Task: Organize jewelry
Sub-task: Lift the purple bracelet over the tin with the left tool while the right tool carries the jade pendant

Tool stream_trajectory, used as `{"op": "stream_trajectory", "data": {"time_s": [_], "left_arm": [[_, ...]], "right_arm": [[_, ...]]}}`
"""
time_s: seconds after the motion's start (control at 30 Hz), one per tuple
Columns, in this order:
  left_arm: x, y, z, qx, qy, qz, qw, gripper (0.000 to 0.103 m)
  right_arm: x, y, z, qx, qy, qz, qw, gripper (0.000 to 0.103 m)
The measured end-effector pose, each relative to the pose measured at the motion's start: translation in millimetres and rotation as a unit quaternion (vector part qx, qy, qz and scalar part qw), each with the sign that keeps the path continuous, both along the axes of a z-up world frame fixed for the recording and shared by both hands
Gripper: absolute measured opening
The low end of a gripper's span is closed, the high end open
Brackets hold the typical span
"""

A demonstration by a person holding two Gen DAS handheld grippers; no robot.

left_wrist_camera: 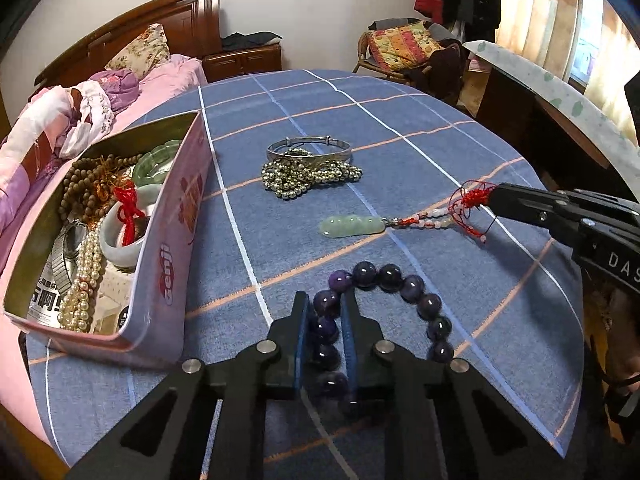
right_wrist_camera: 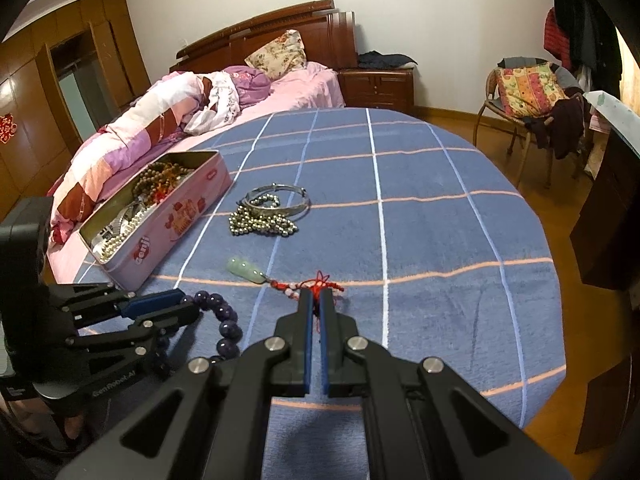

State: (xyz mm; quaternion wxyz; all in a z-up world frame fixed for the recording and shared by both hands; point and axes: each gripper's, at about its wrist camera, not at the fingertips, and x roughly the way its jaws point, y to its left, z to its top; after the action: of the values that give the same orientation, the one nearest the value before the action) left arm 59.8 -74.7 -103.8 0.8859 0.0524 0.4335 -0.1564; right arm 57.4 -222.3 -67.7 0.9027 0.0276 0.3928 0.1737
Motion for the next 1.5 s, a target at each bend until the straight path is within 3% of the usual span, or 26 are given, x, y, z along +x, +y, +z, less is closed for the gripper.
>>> {"op": "stream_trajectory", "data": {"time_s": [0.47, 1.0, 1.1, 1.17, 1.23, 1.27, 1.5], "left_arm": [[-12, 11, 26, -0.021, -0.037, 0.002, 0.9991, 0.013], [-16, 56, 86, -0.051, -0.105, 0.042, 0.9923, 0.013], [-16, 67, 96, -0.056, -0.118, 0.052, 0.9900, 0.013], [-17, 73, 101, -0.059, -0.126, 0.055, 0.9888, 0.013], [-17, 76, 102, -0.061, -0.128, 0.058, 0.9883, 0.013], [-17, 78, 102, -0.062, -0.128, 0.059, 0.9881, 0.013], [-14, 90, 101, -0.065, -0.126, 0.069, 0.9875, 0.013]], "right_arm": [[-9, 11, 24, 0.008, -0.028, 0.011, 1.000, 0.005], [-11, 28, 78, 0.004, -0.090, 0.030, 0.995, 0.004], [-6, 32, 81, 0.000, -0.082, 0.045, 0.996, 0.005], [1, 35, 70, 0.000, -0.059, 0.060, 0.996, 0.011], [7, 39, 55, -0.016, -0.043, 0.068, 0.997, 0.045], [11, 42, 45, -0.022, -0.034, 0.069, 0.997, 0.048], [33, 62, -3, -0.057, 0.023, 0.095, 0.994, 0.045]]}}
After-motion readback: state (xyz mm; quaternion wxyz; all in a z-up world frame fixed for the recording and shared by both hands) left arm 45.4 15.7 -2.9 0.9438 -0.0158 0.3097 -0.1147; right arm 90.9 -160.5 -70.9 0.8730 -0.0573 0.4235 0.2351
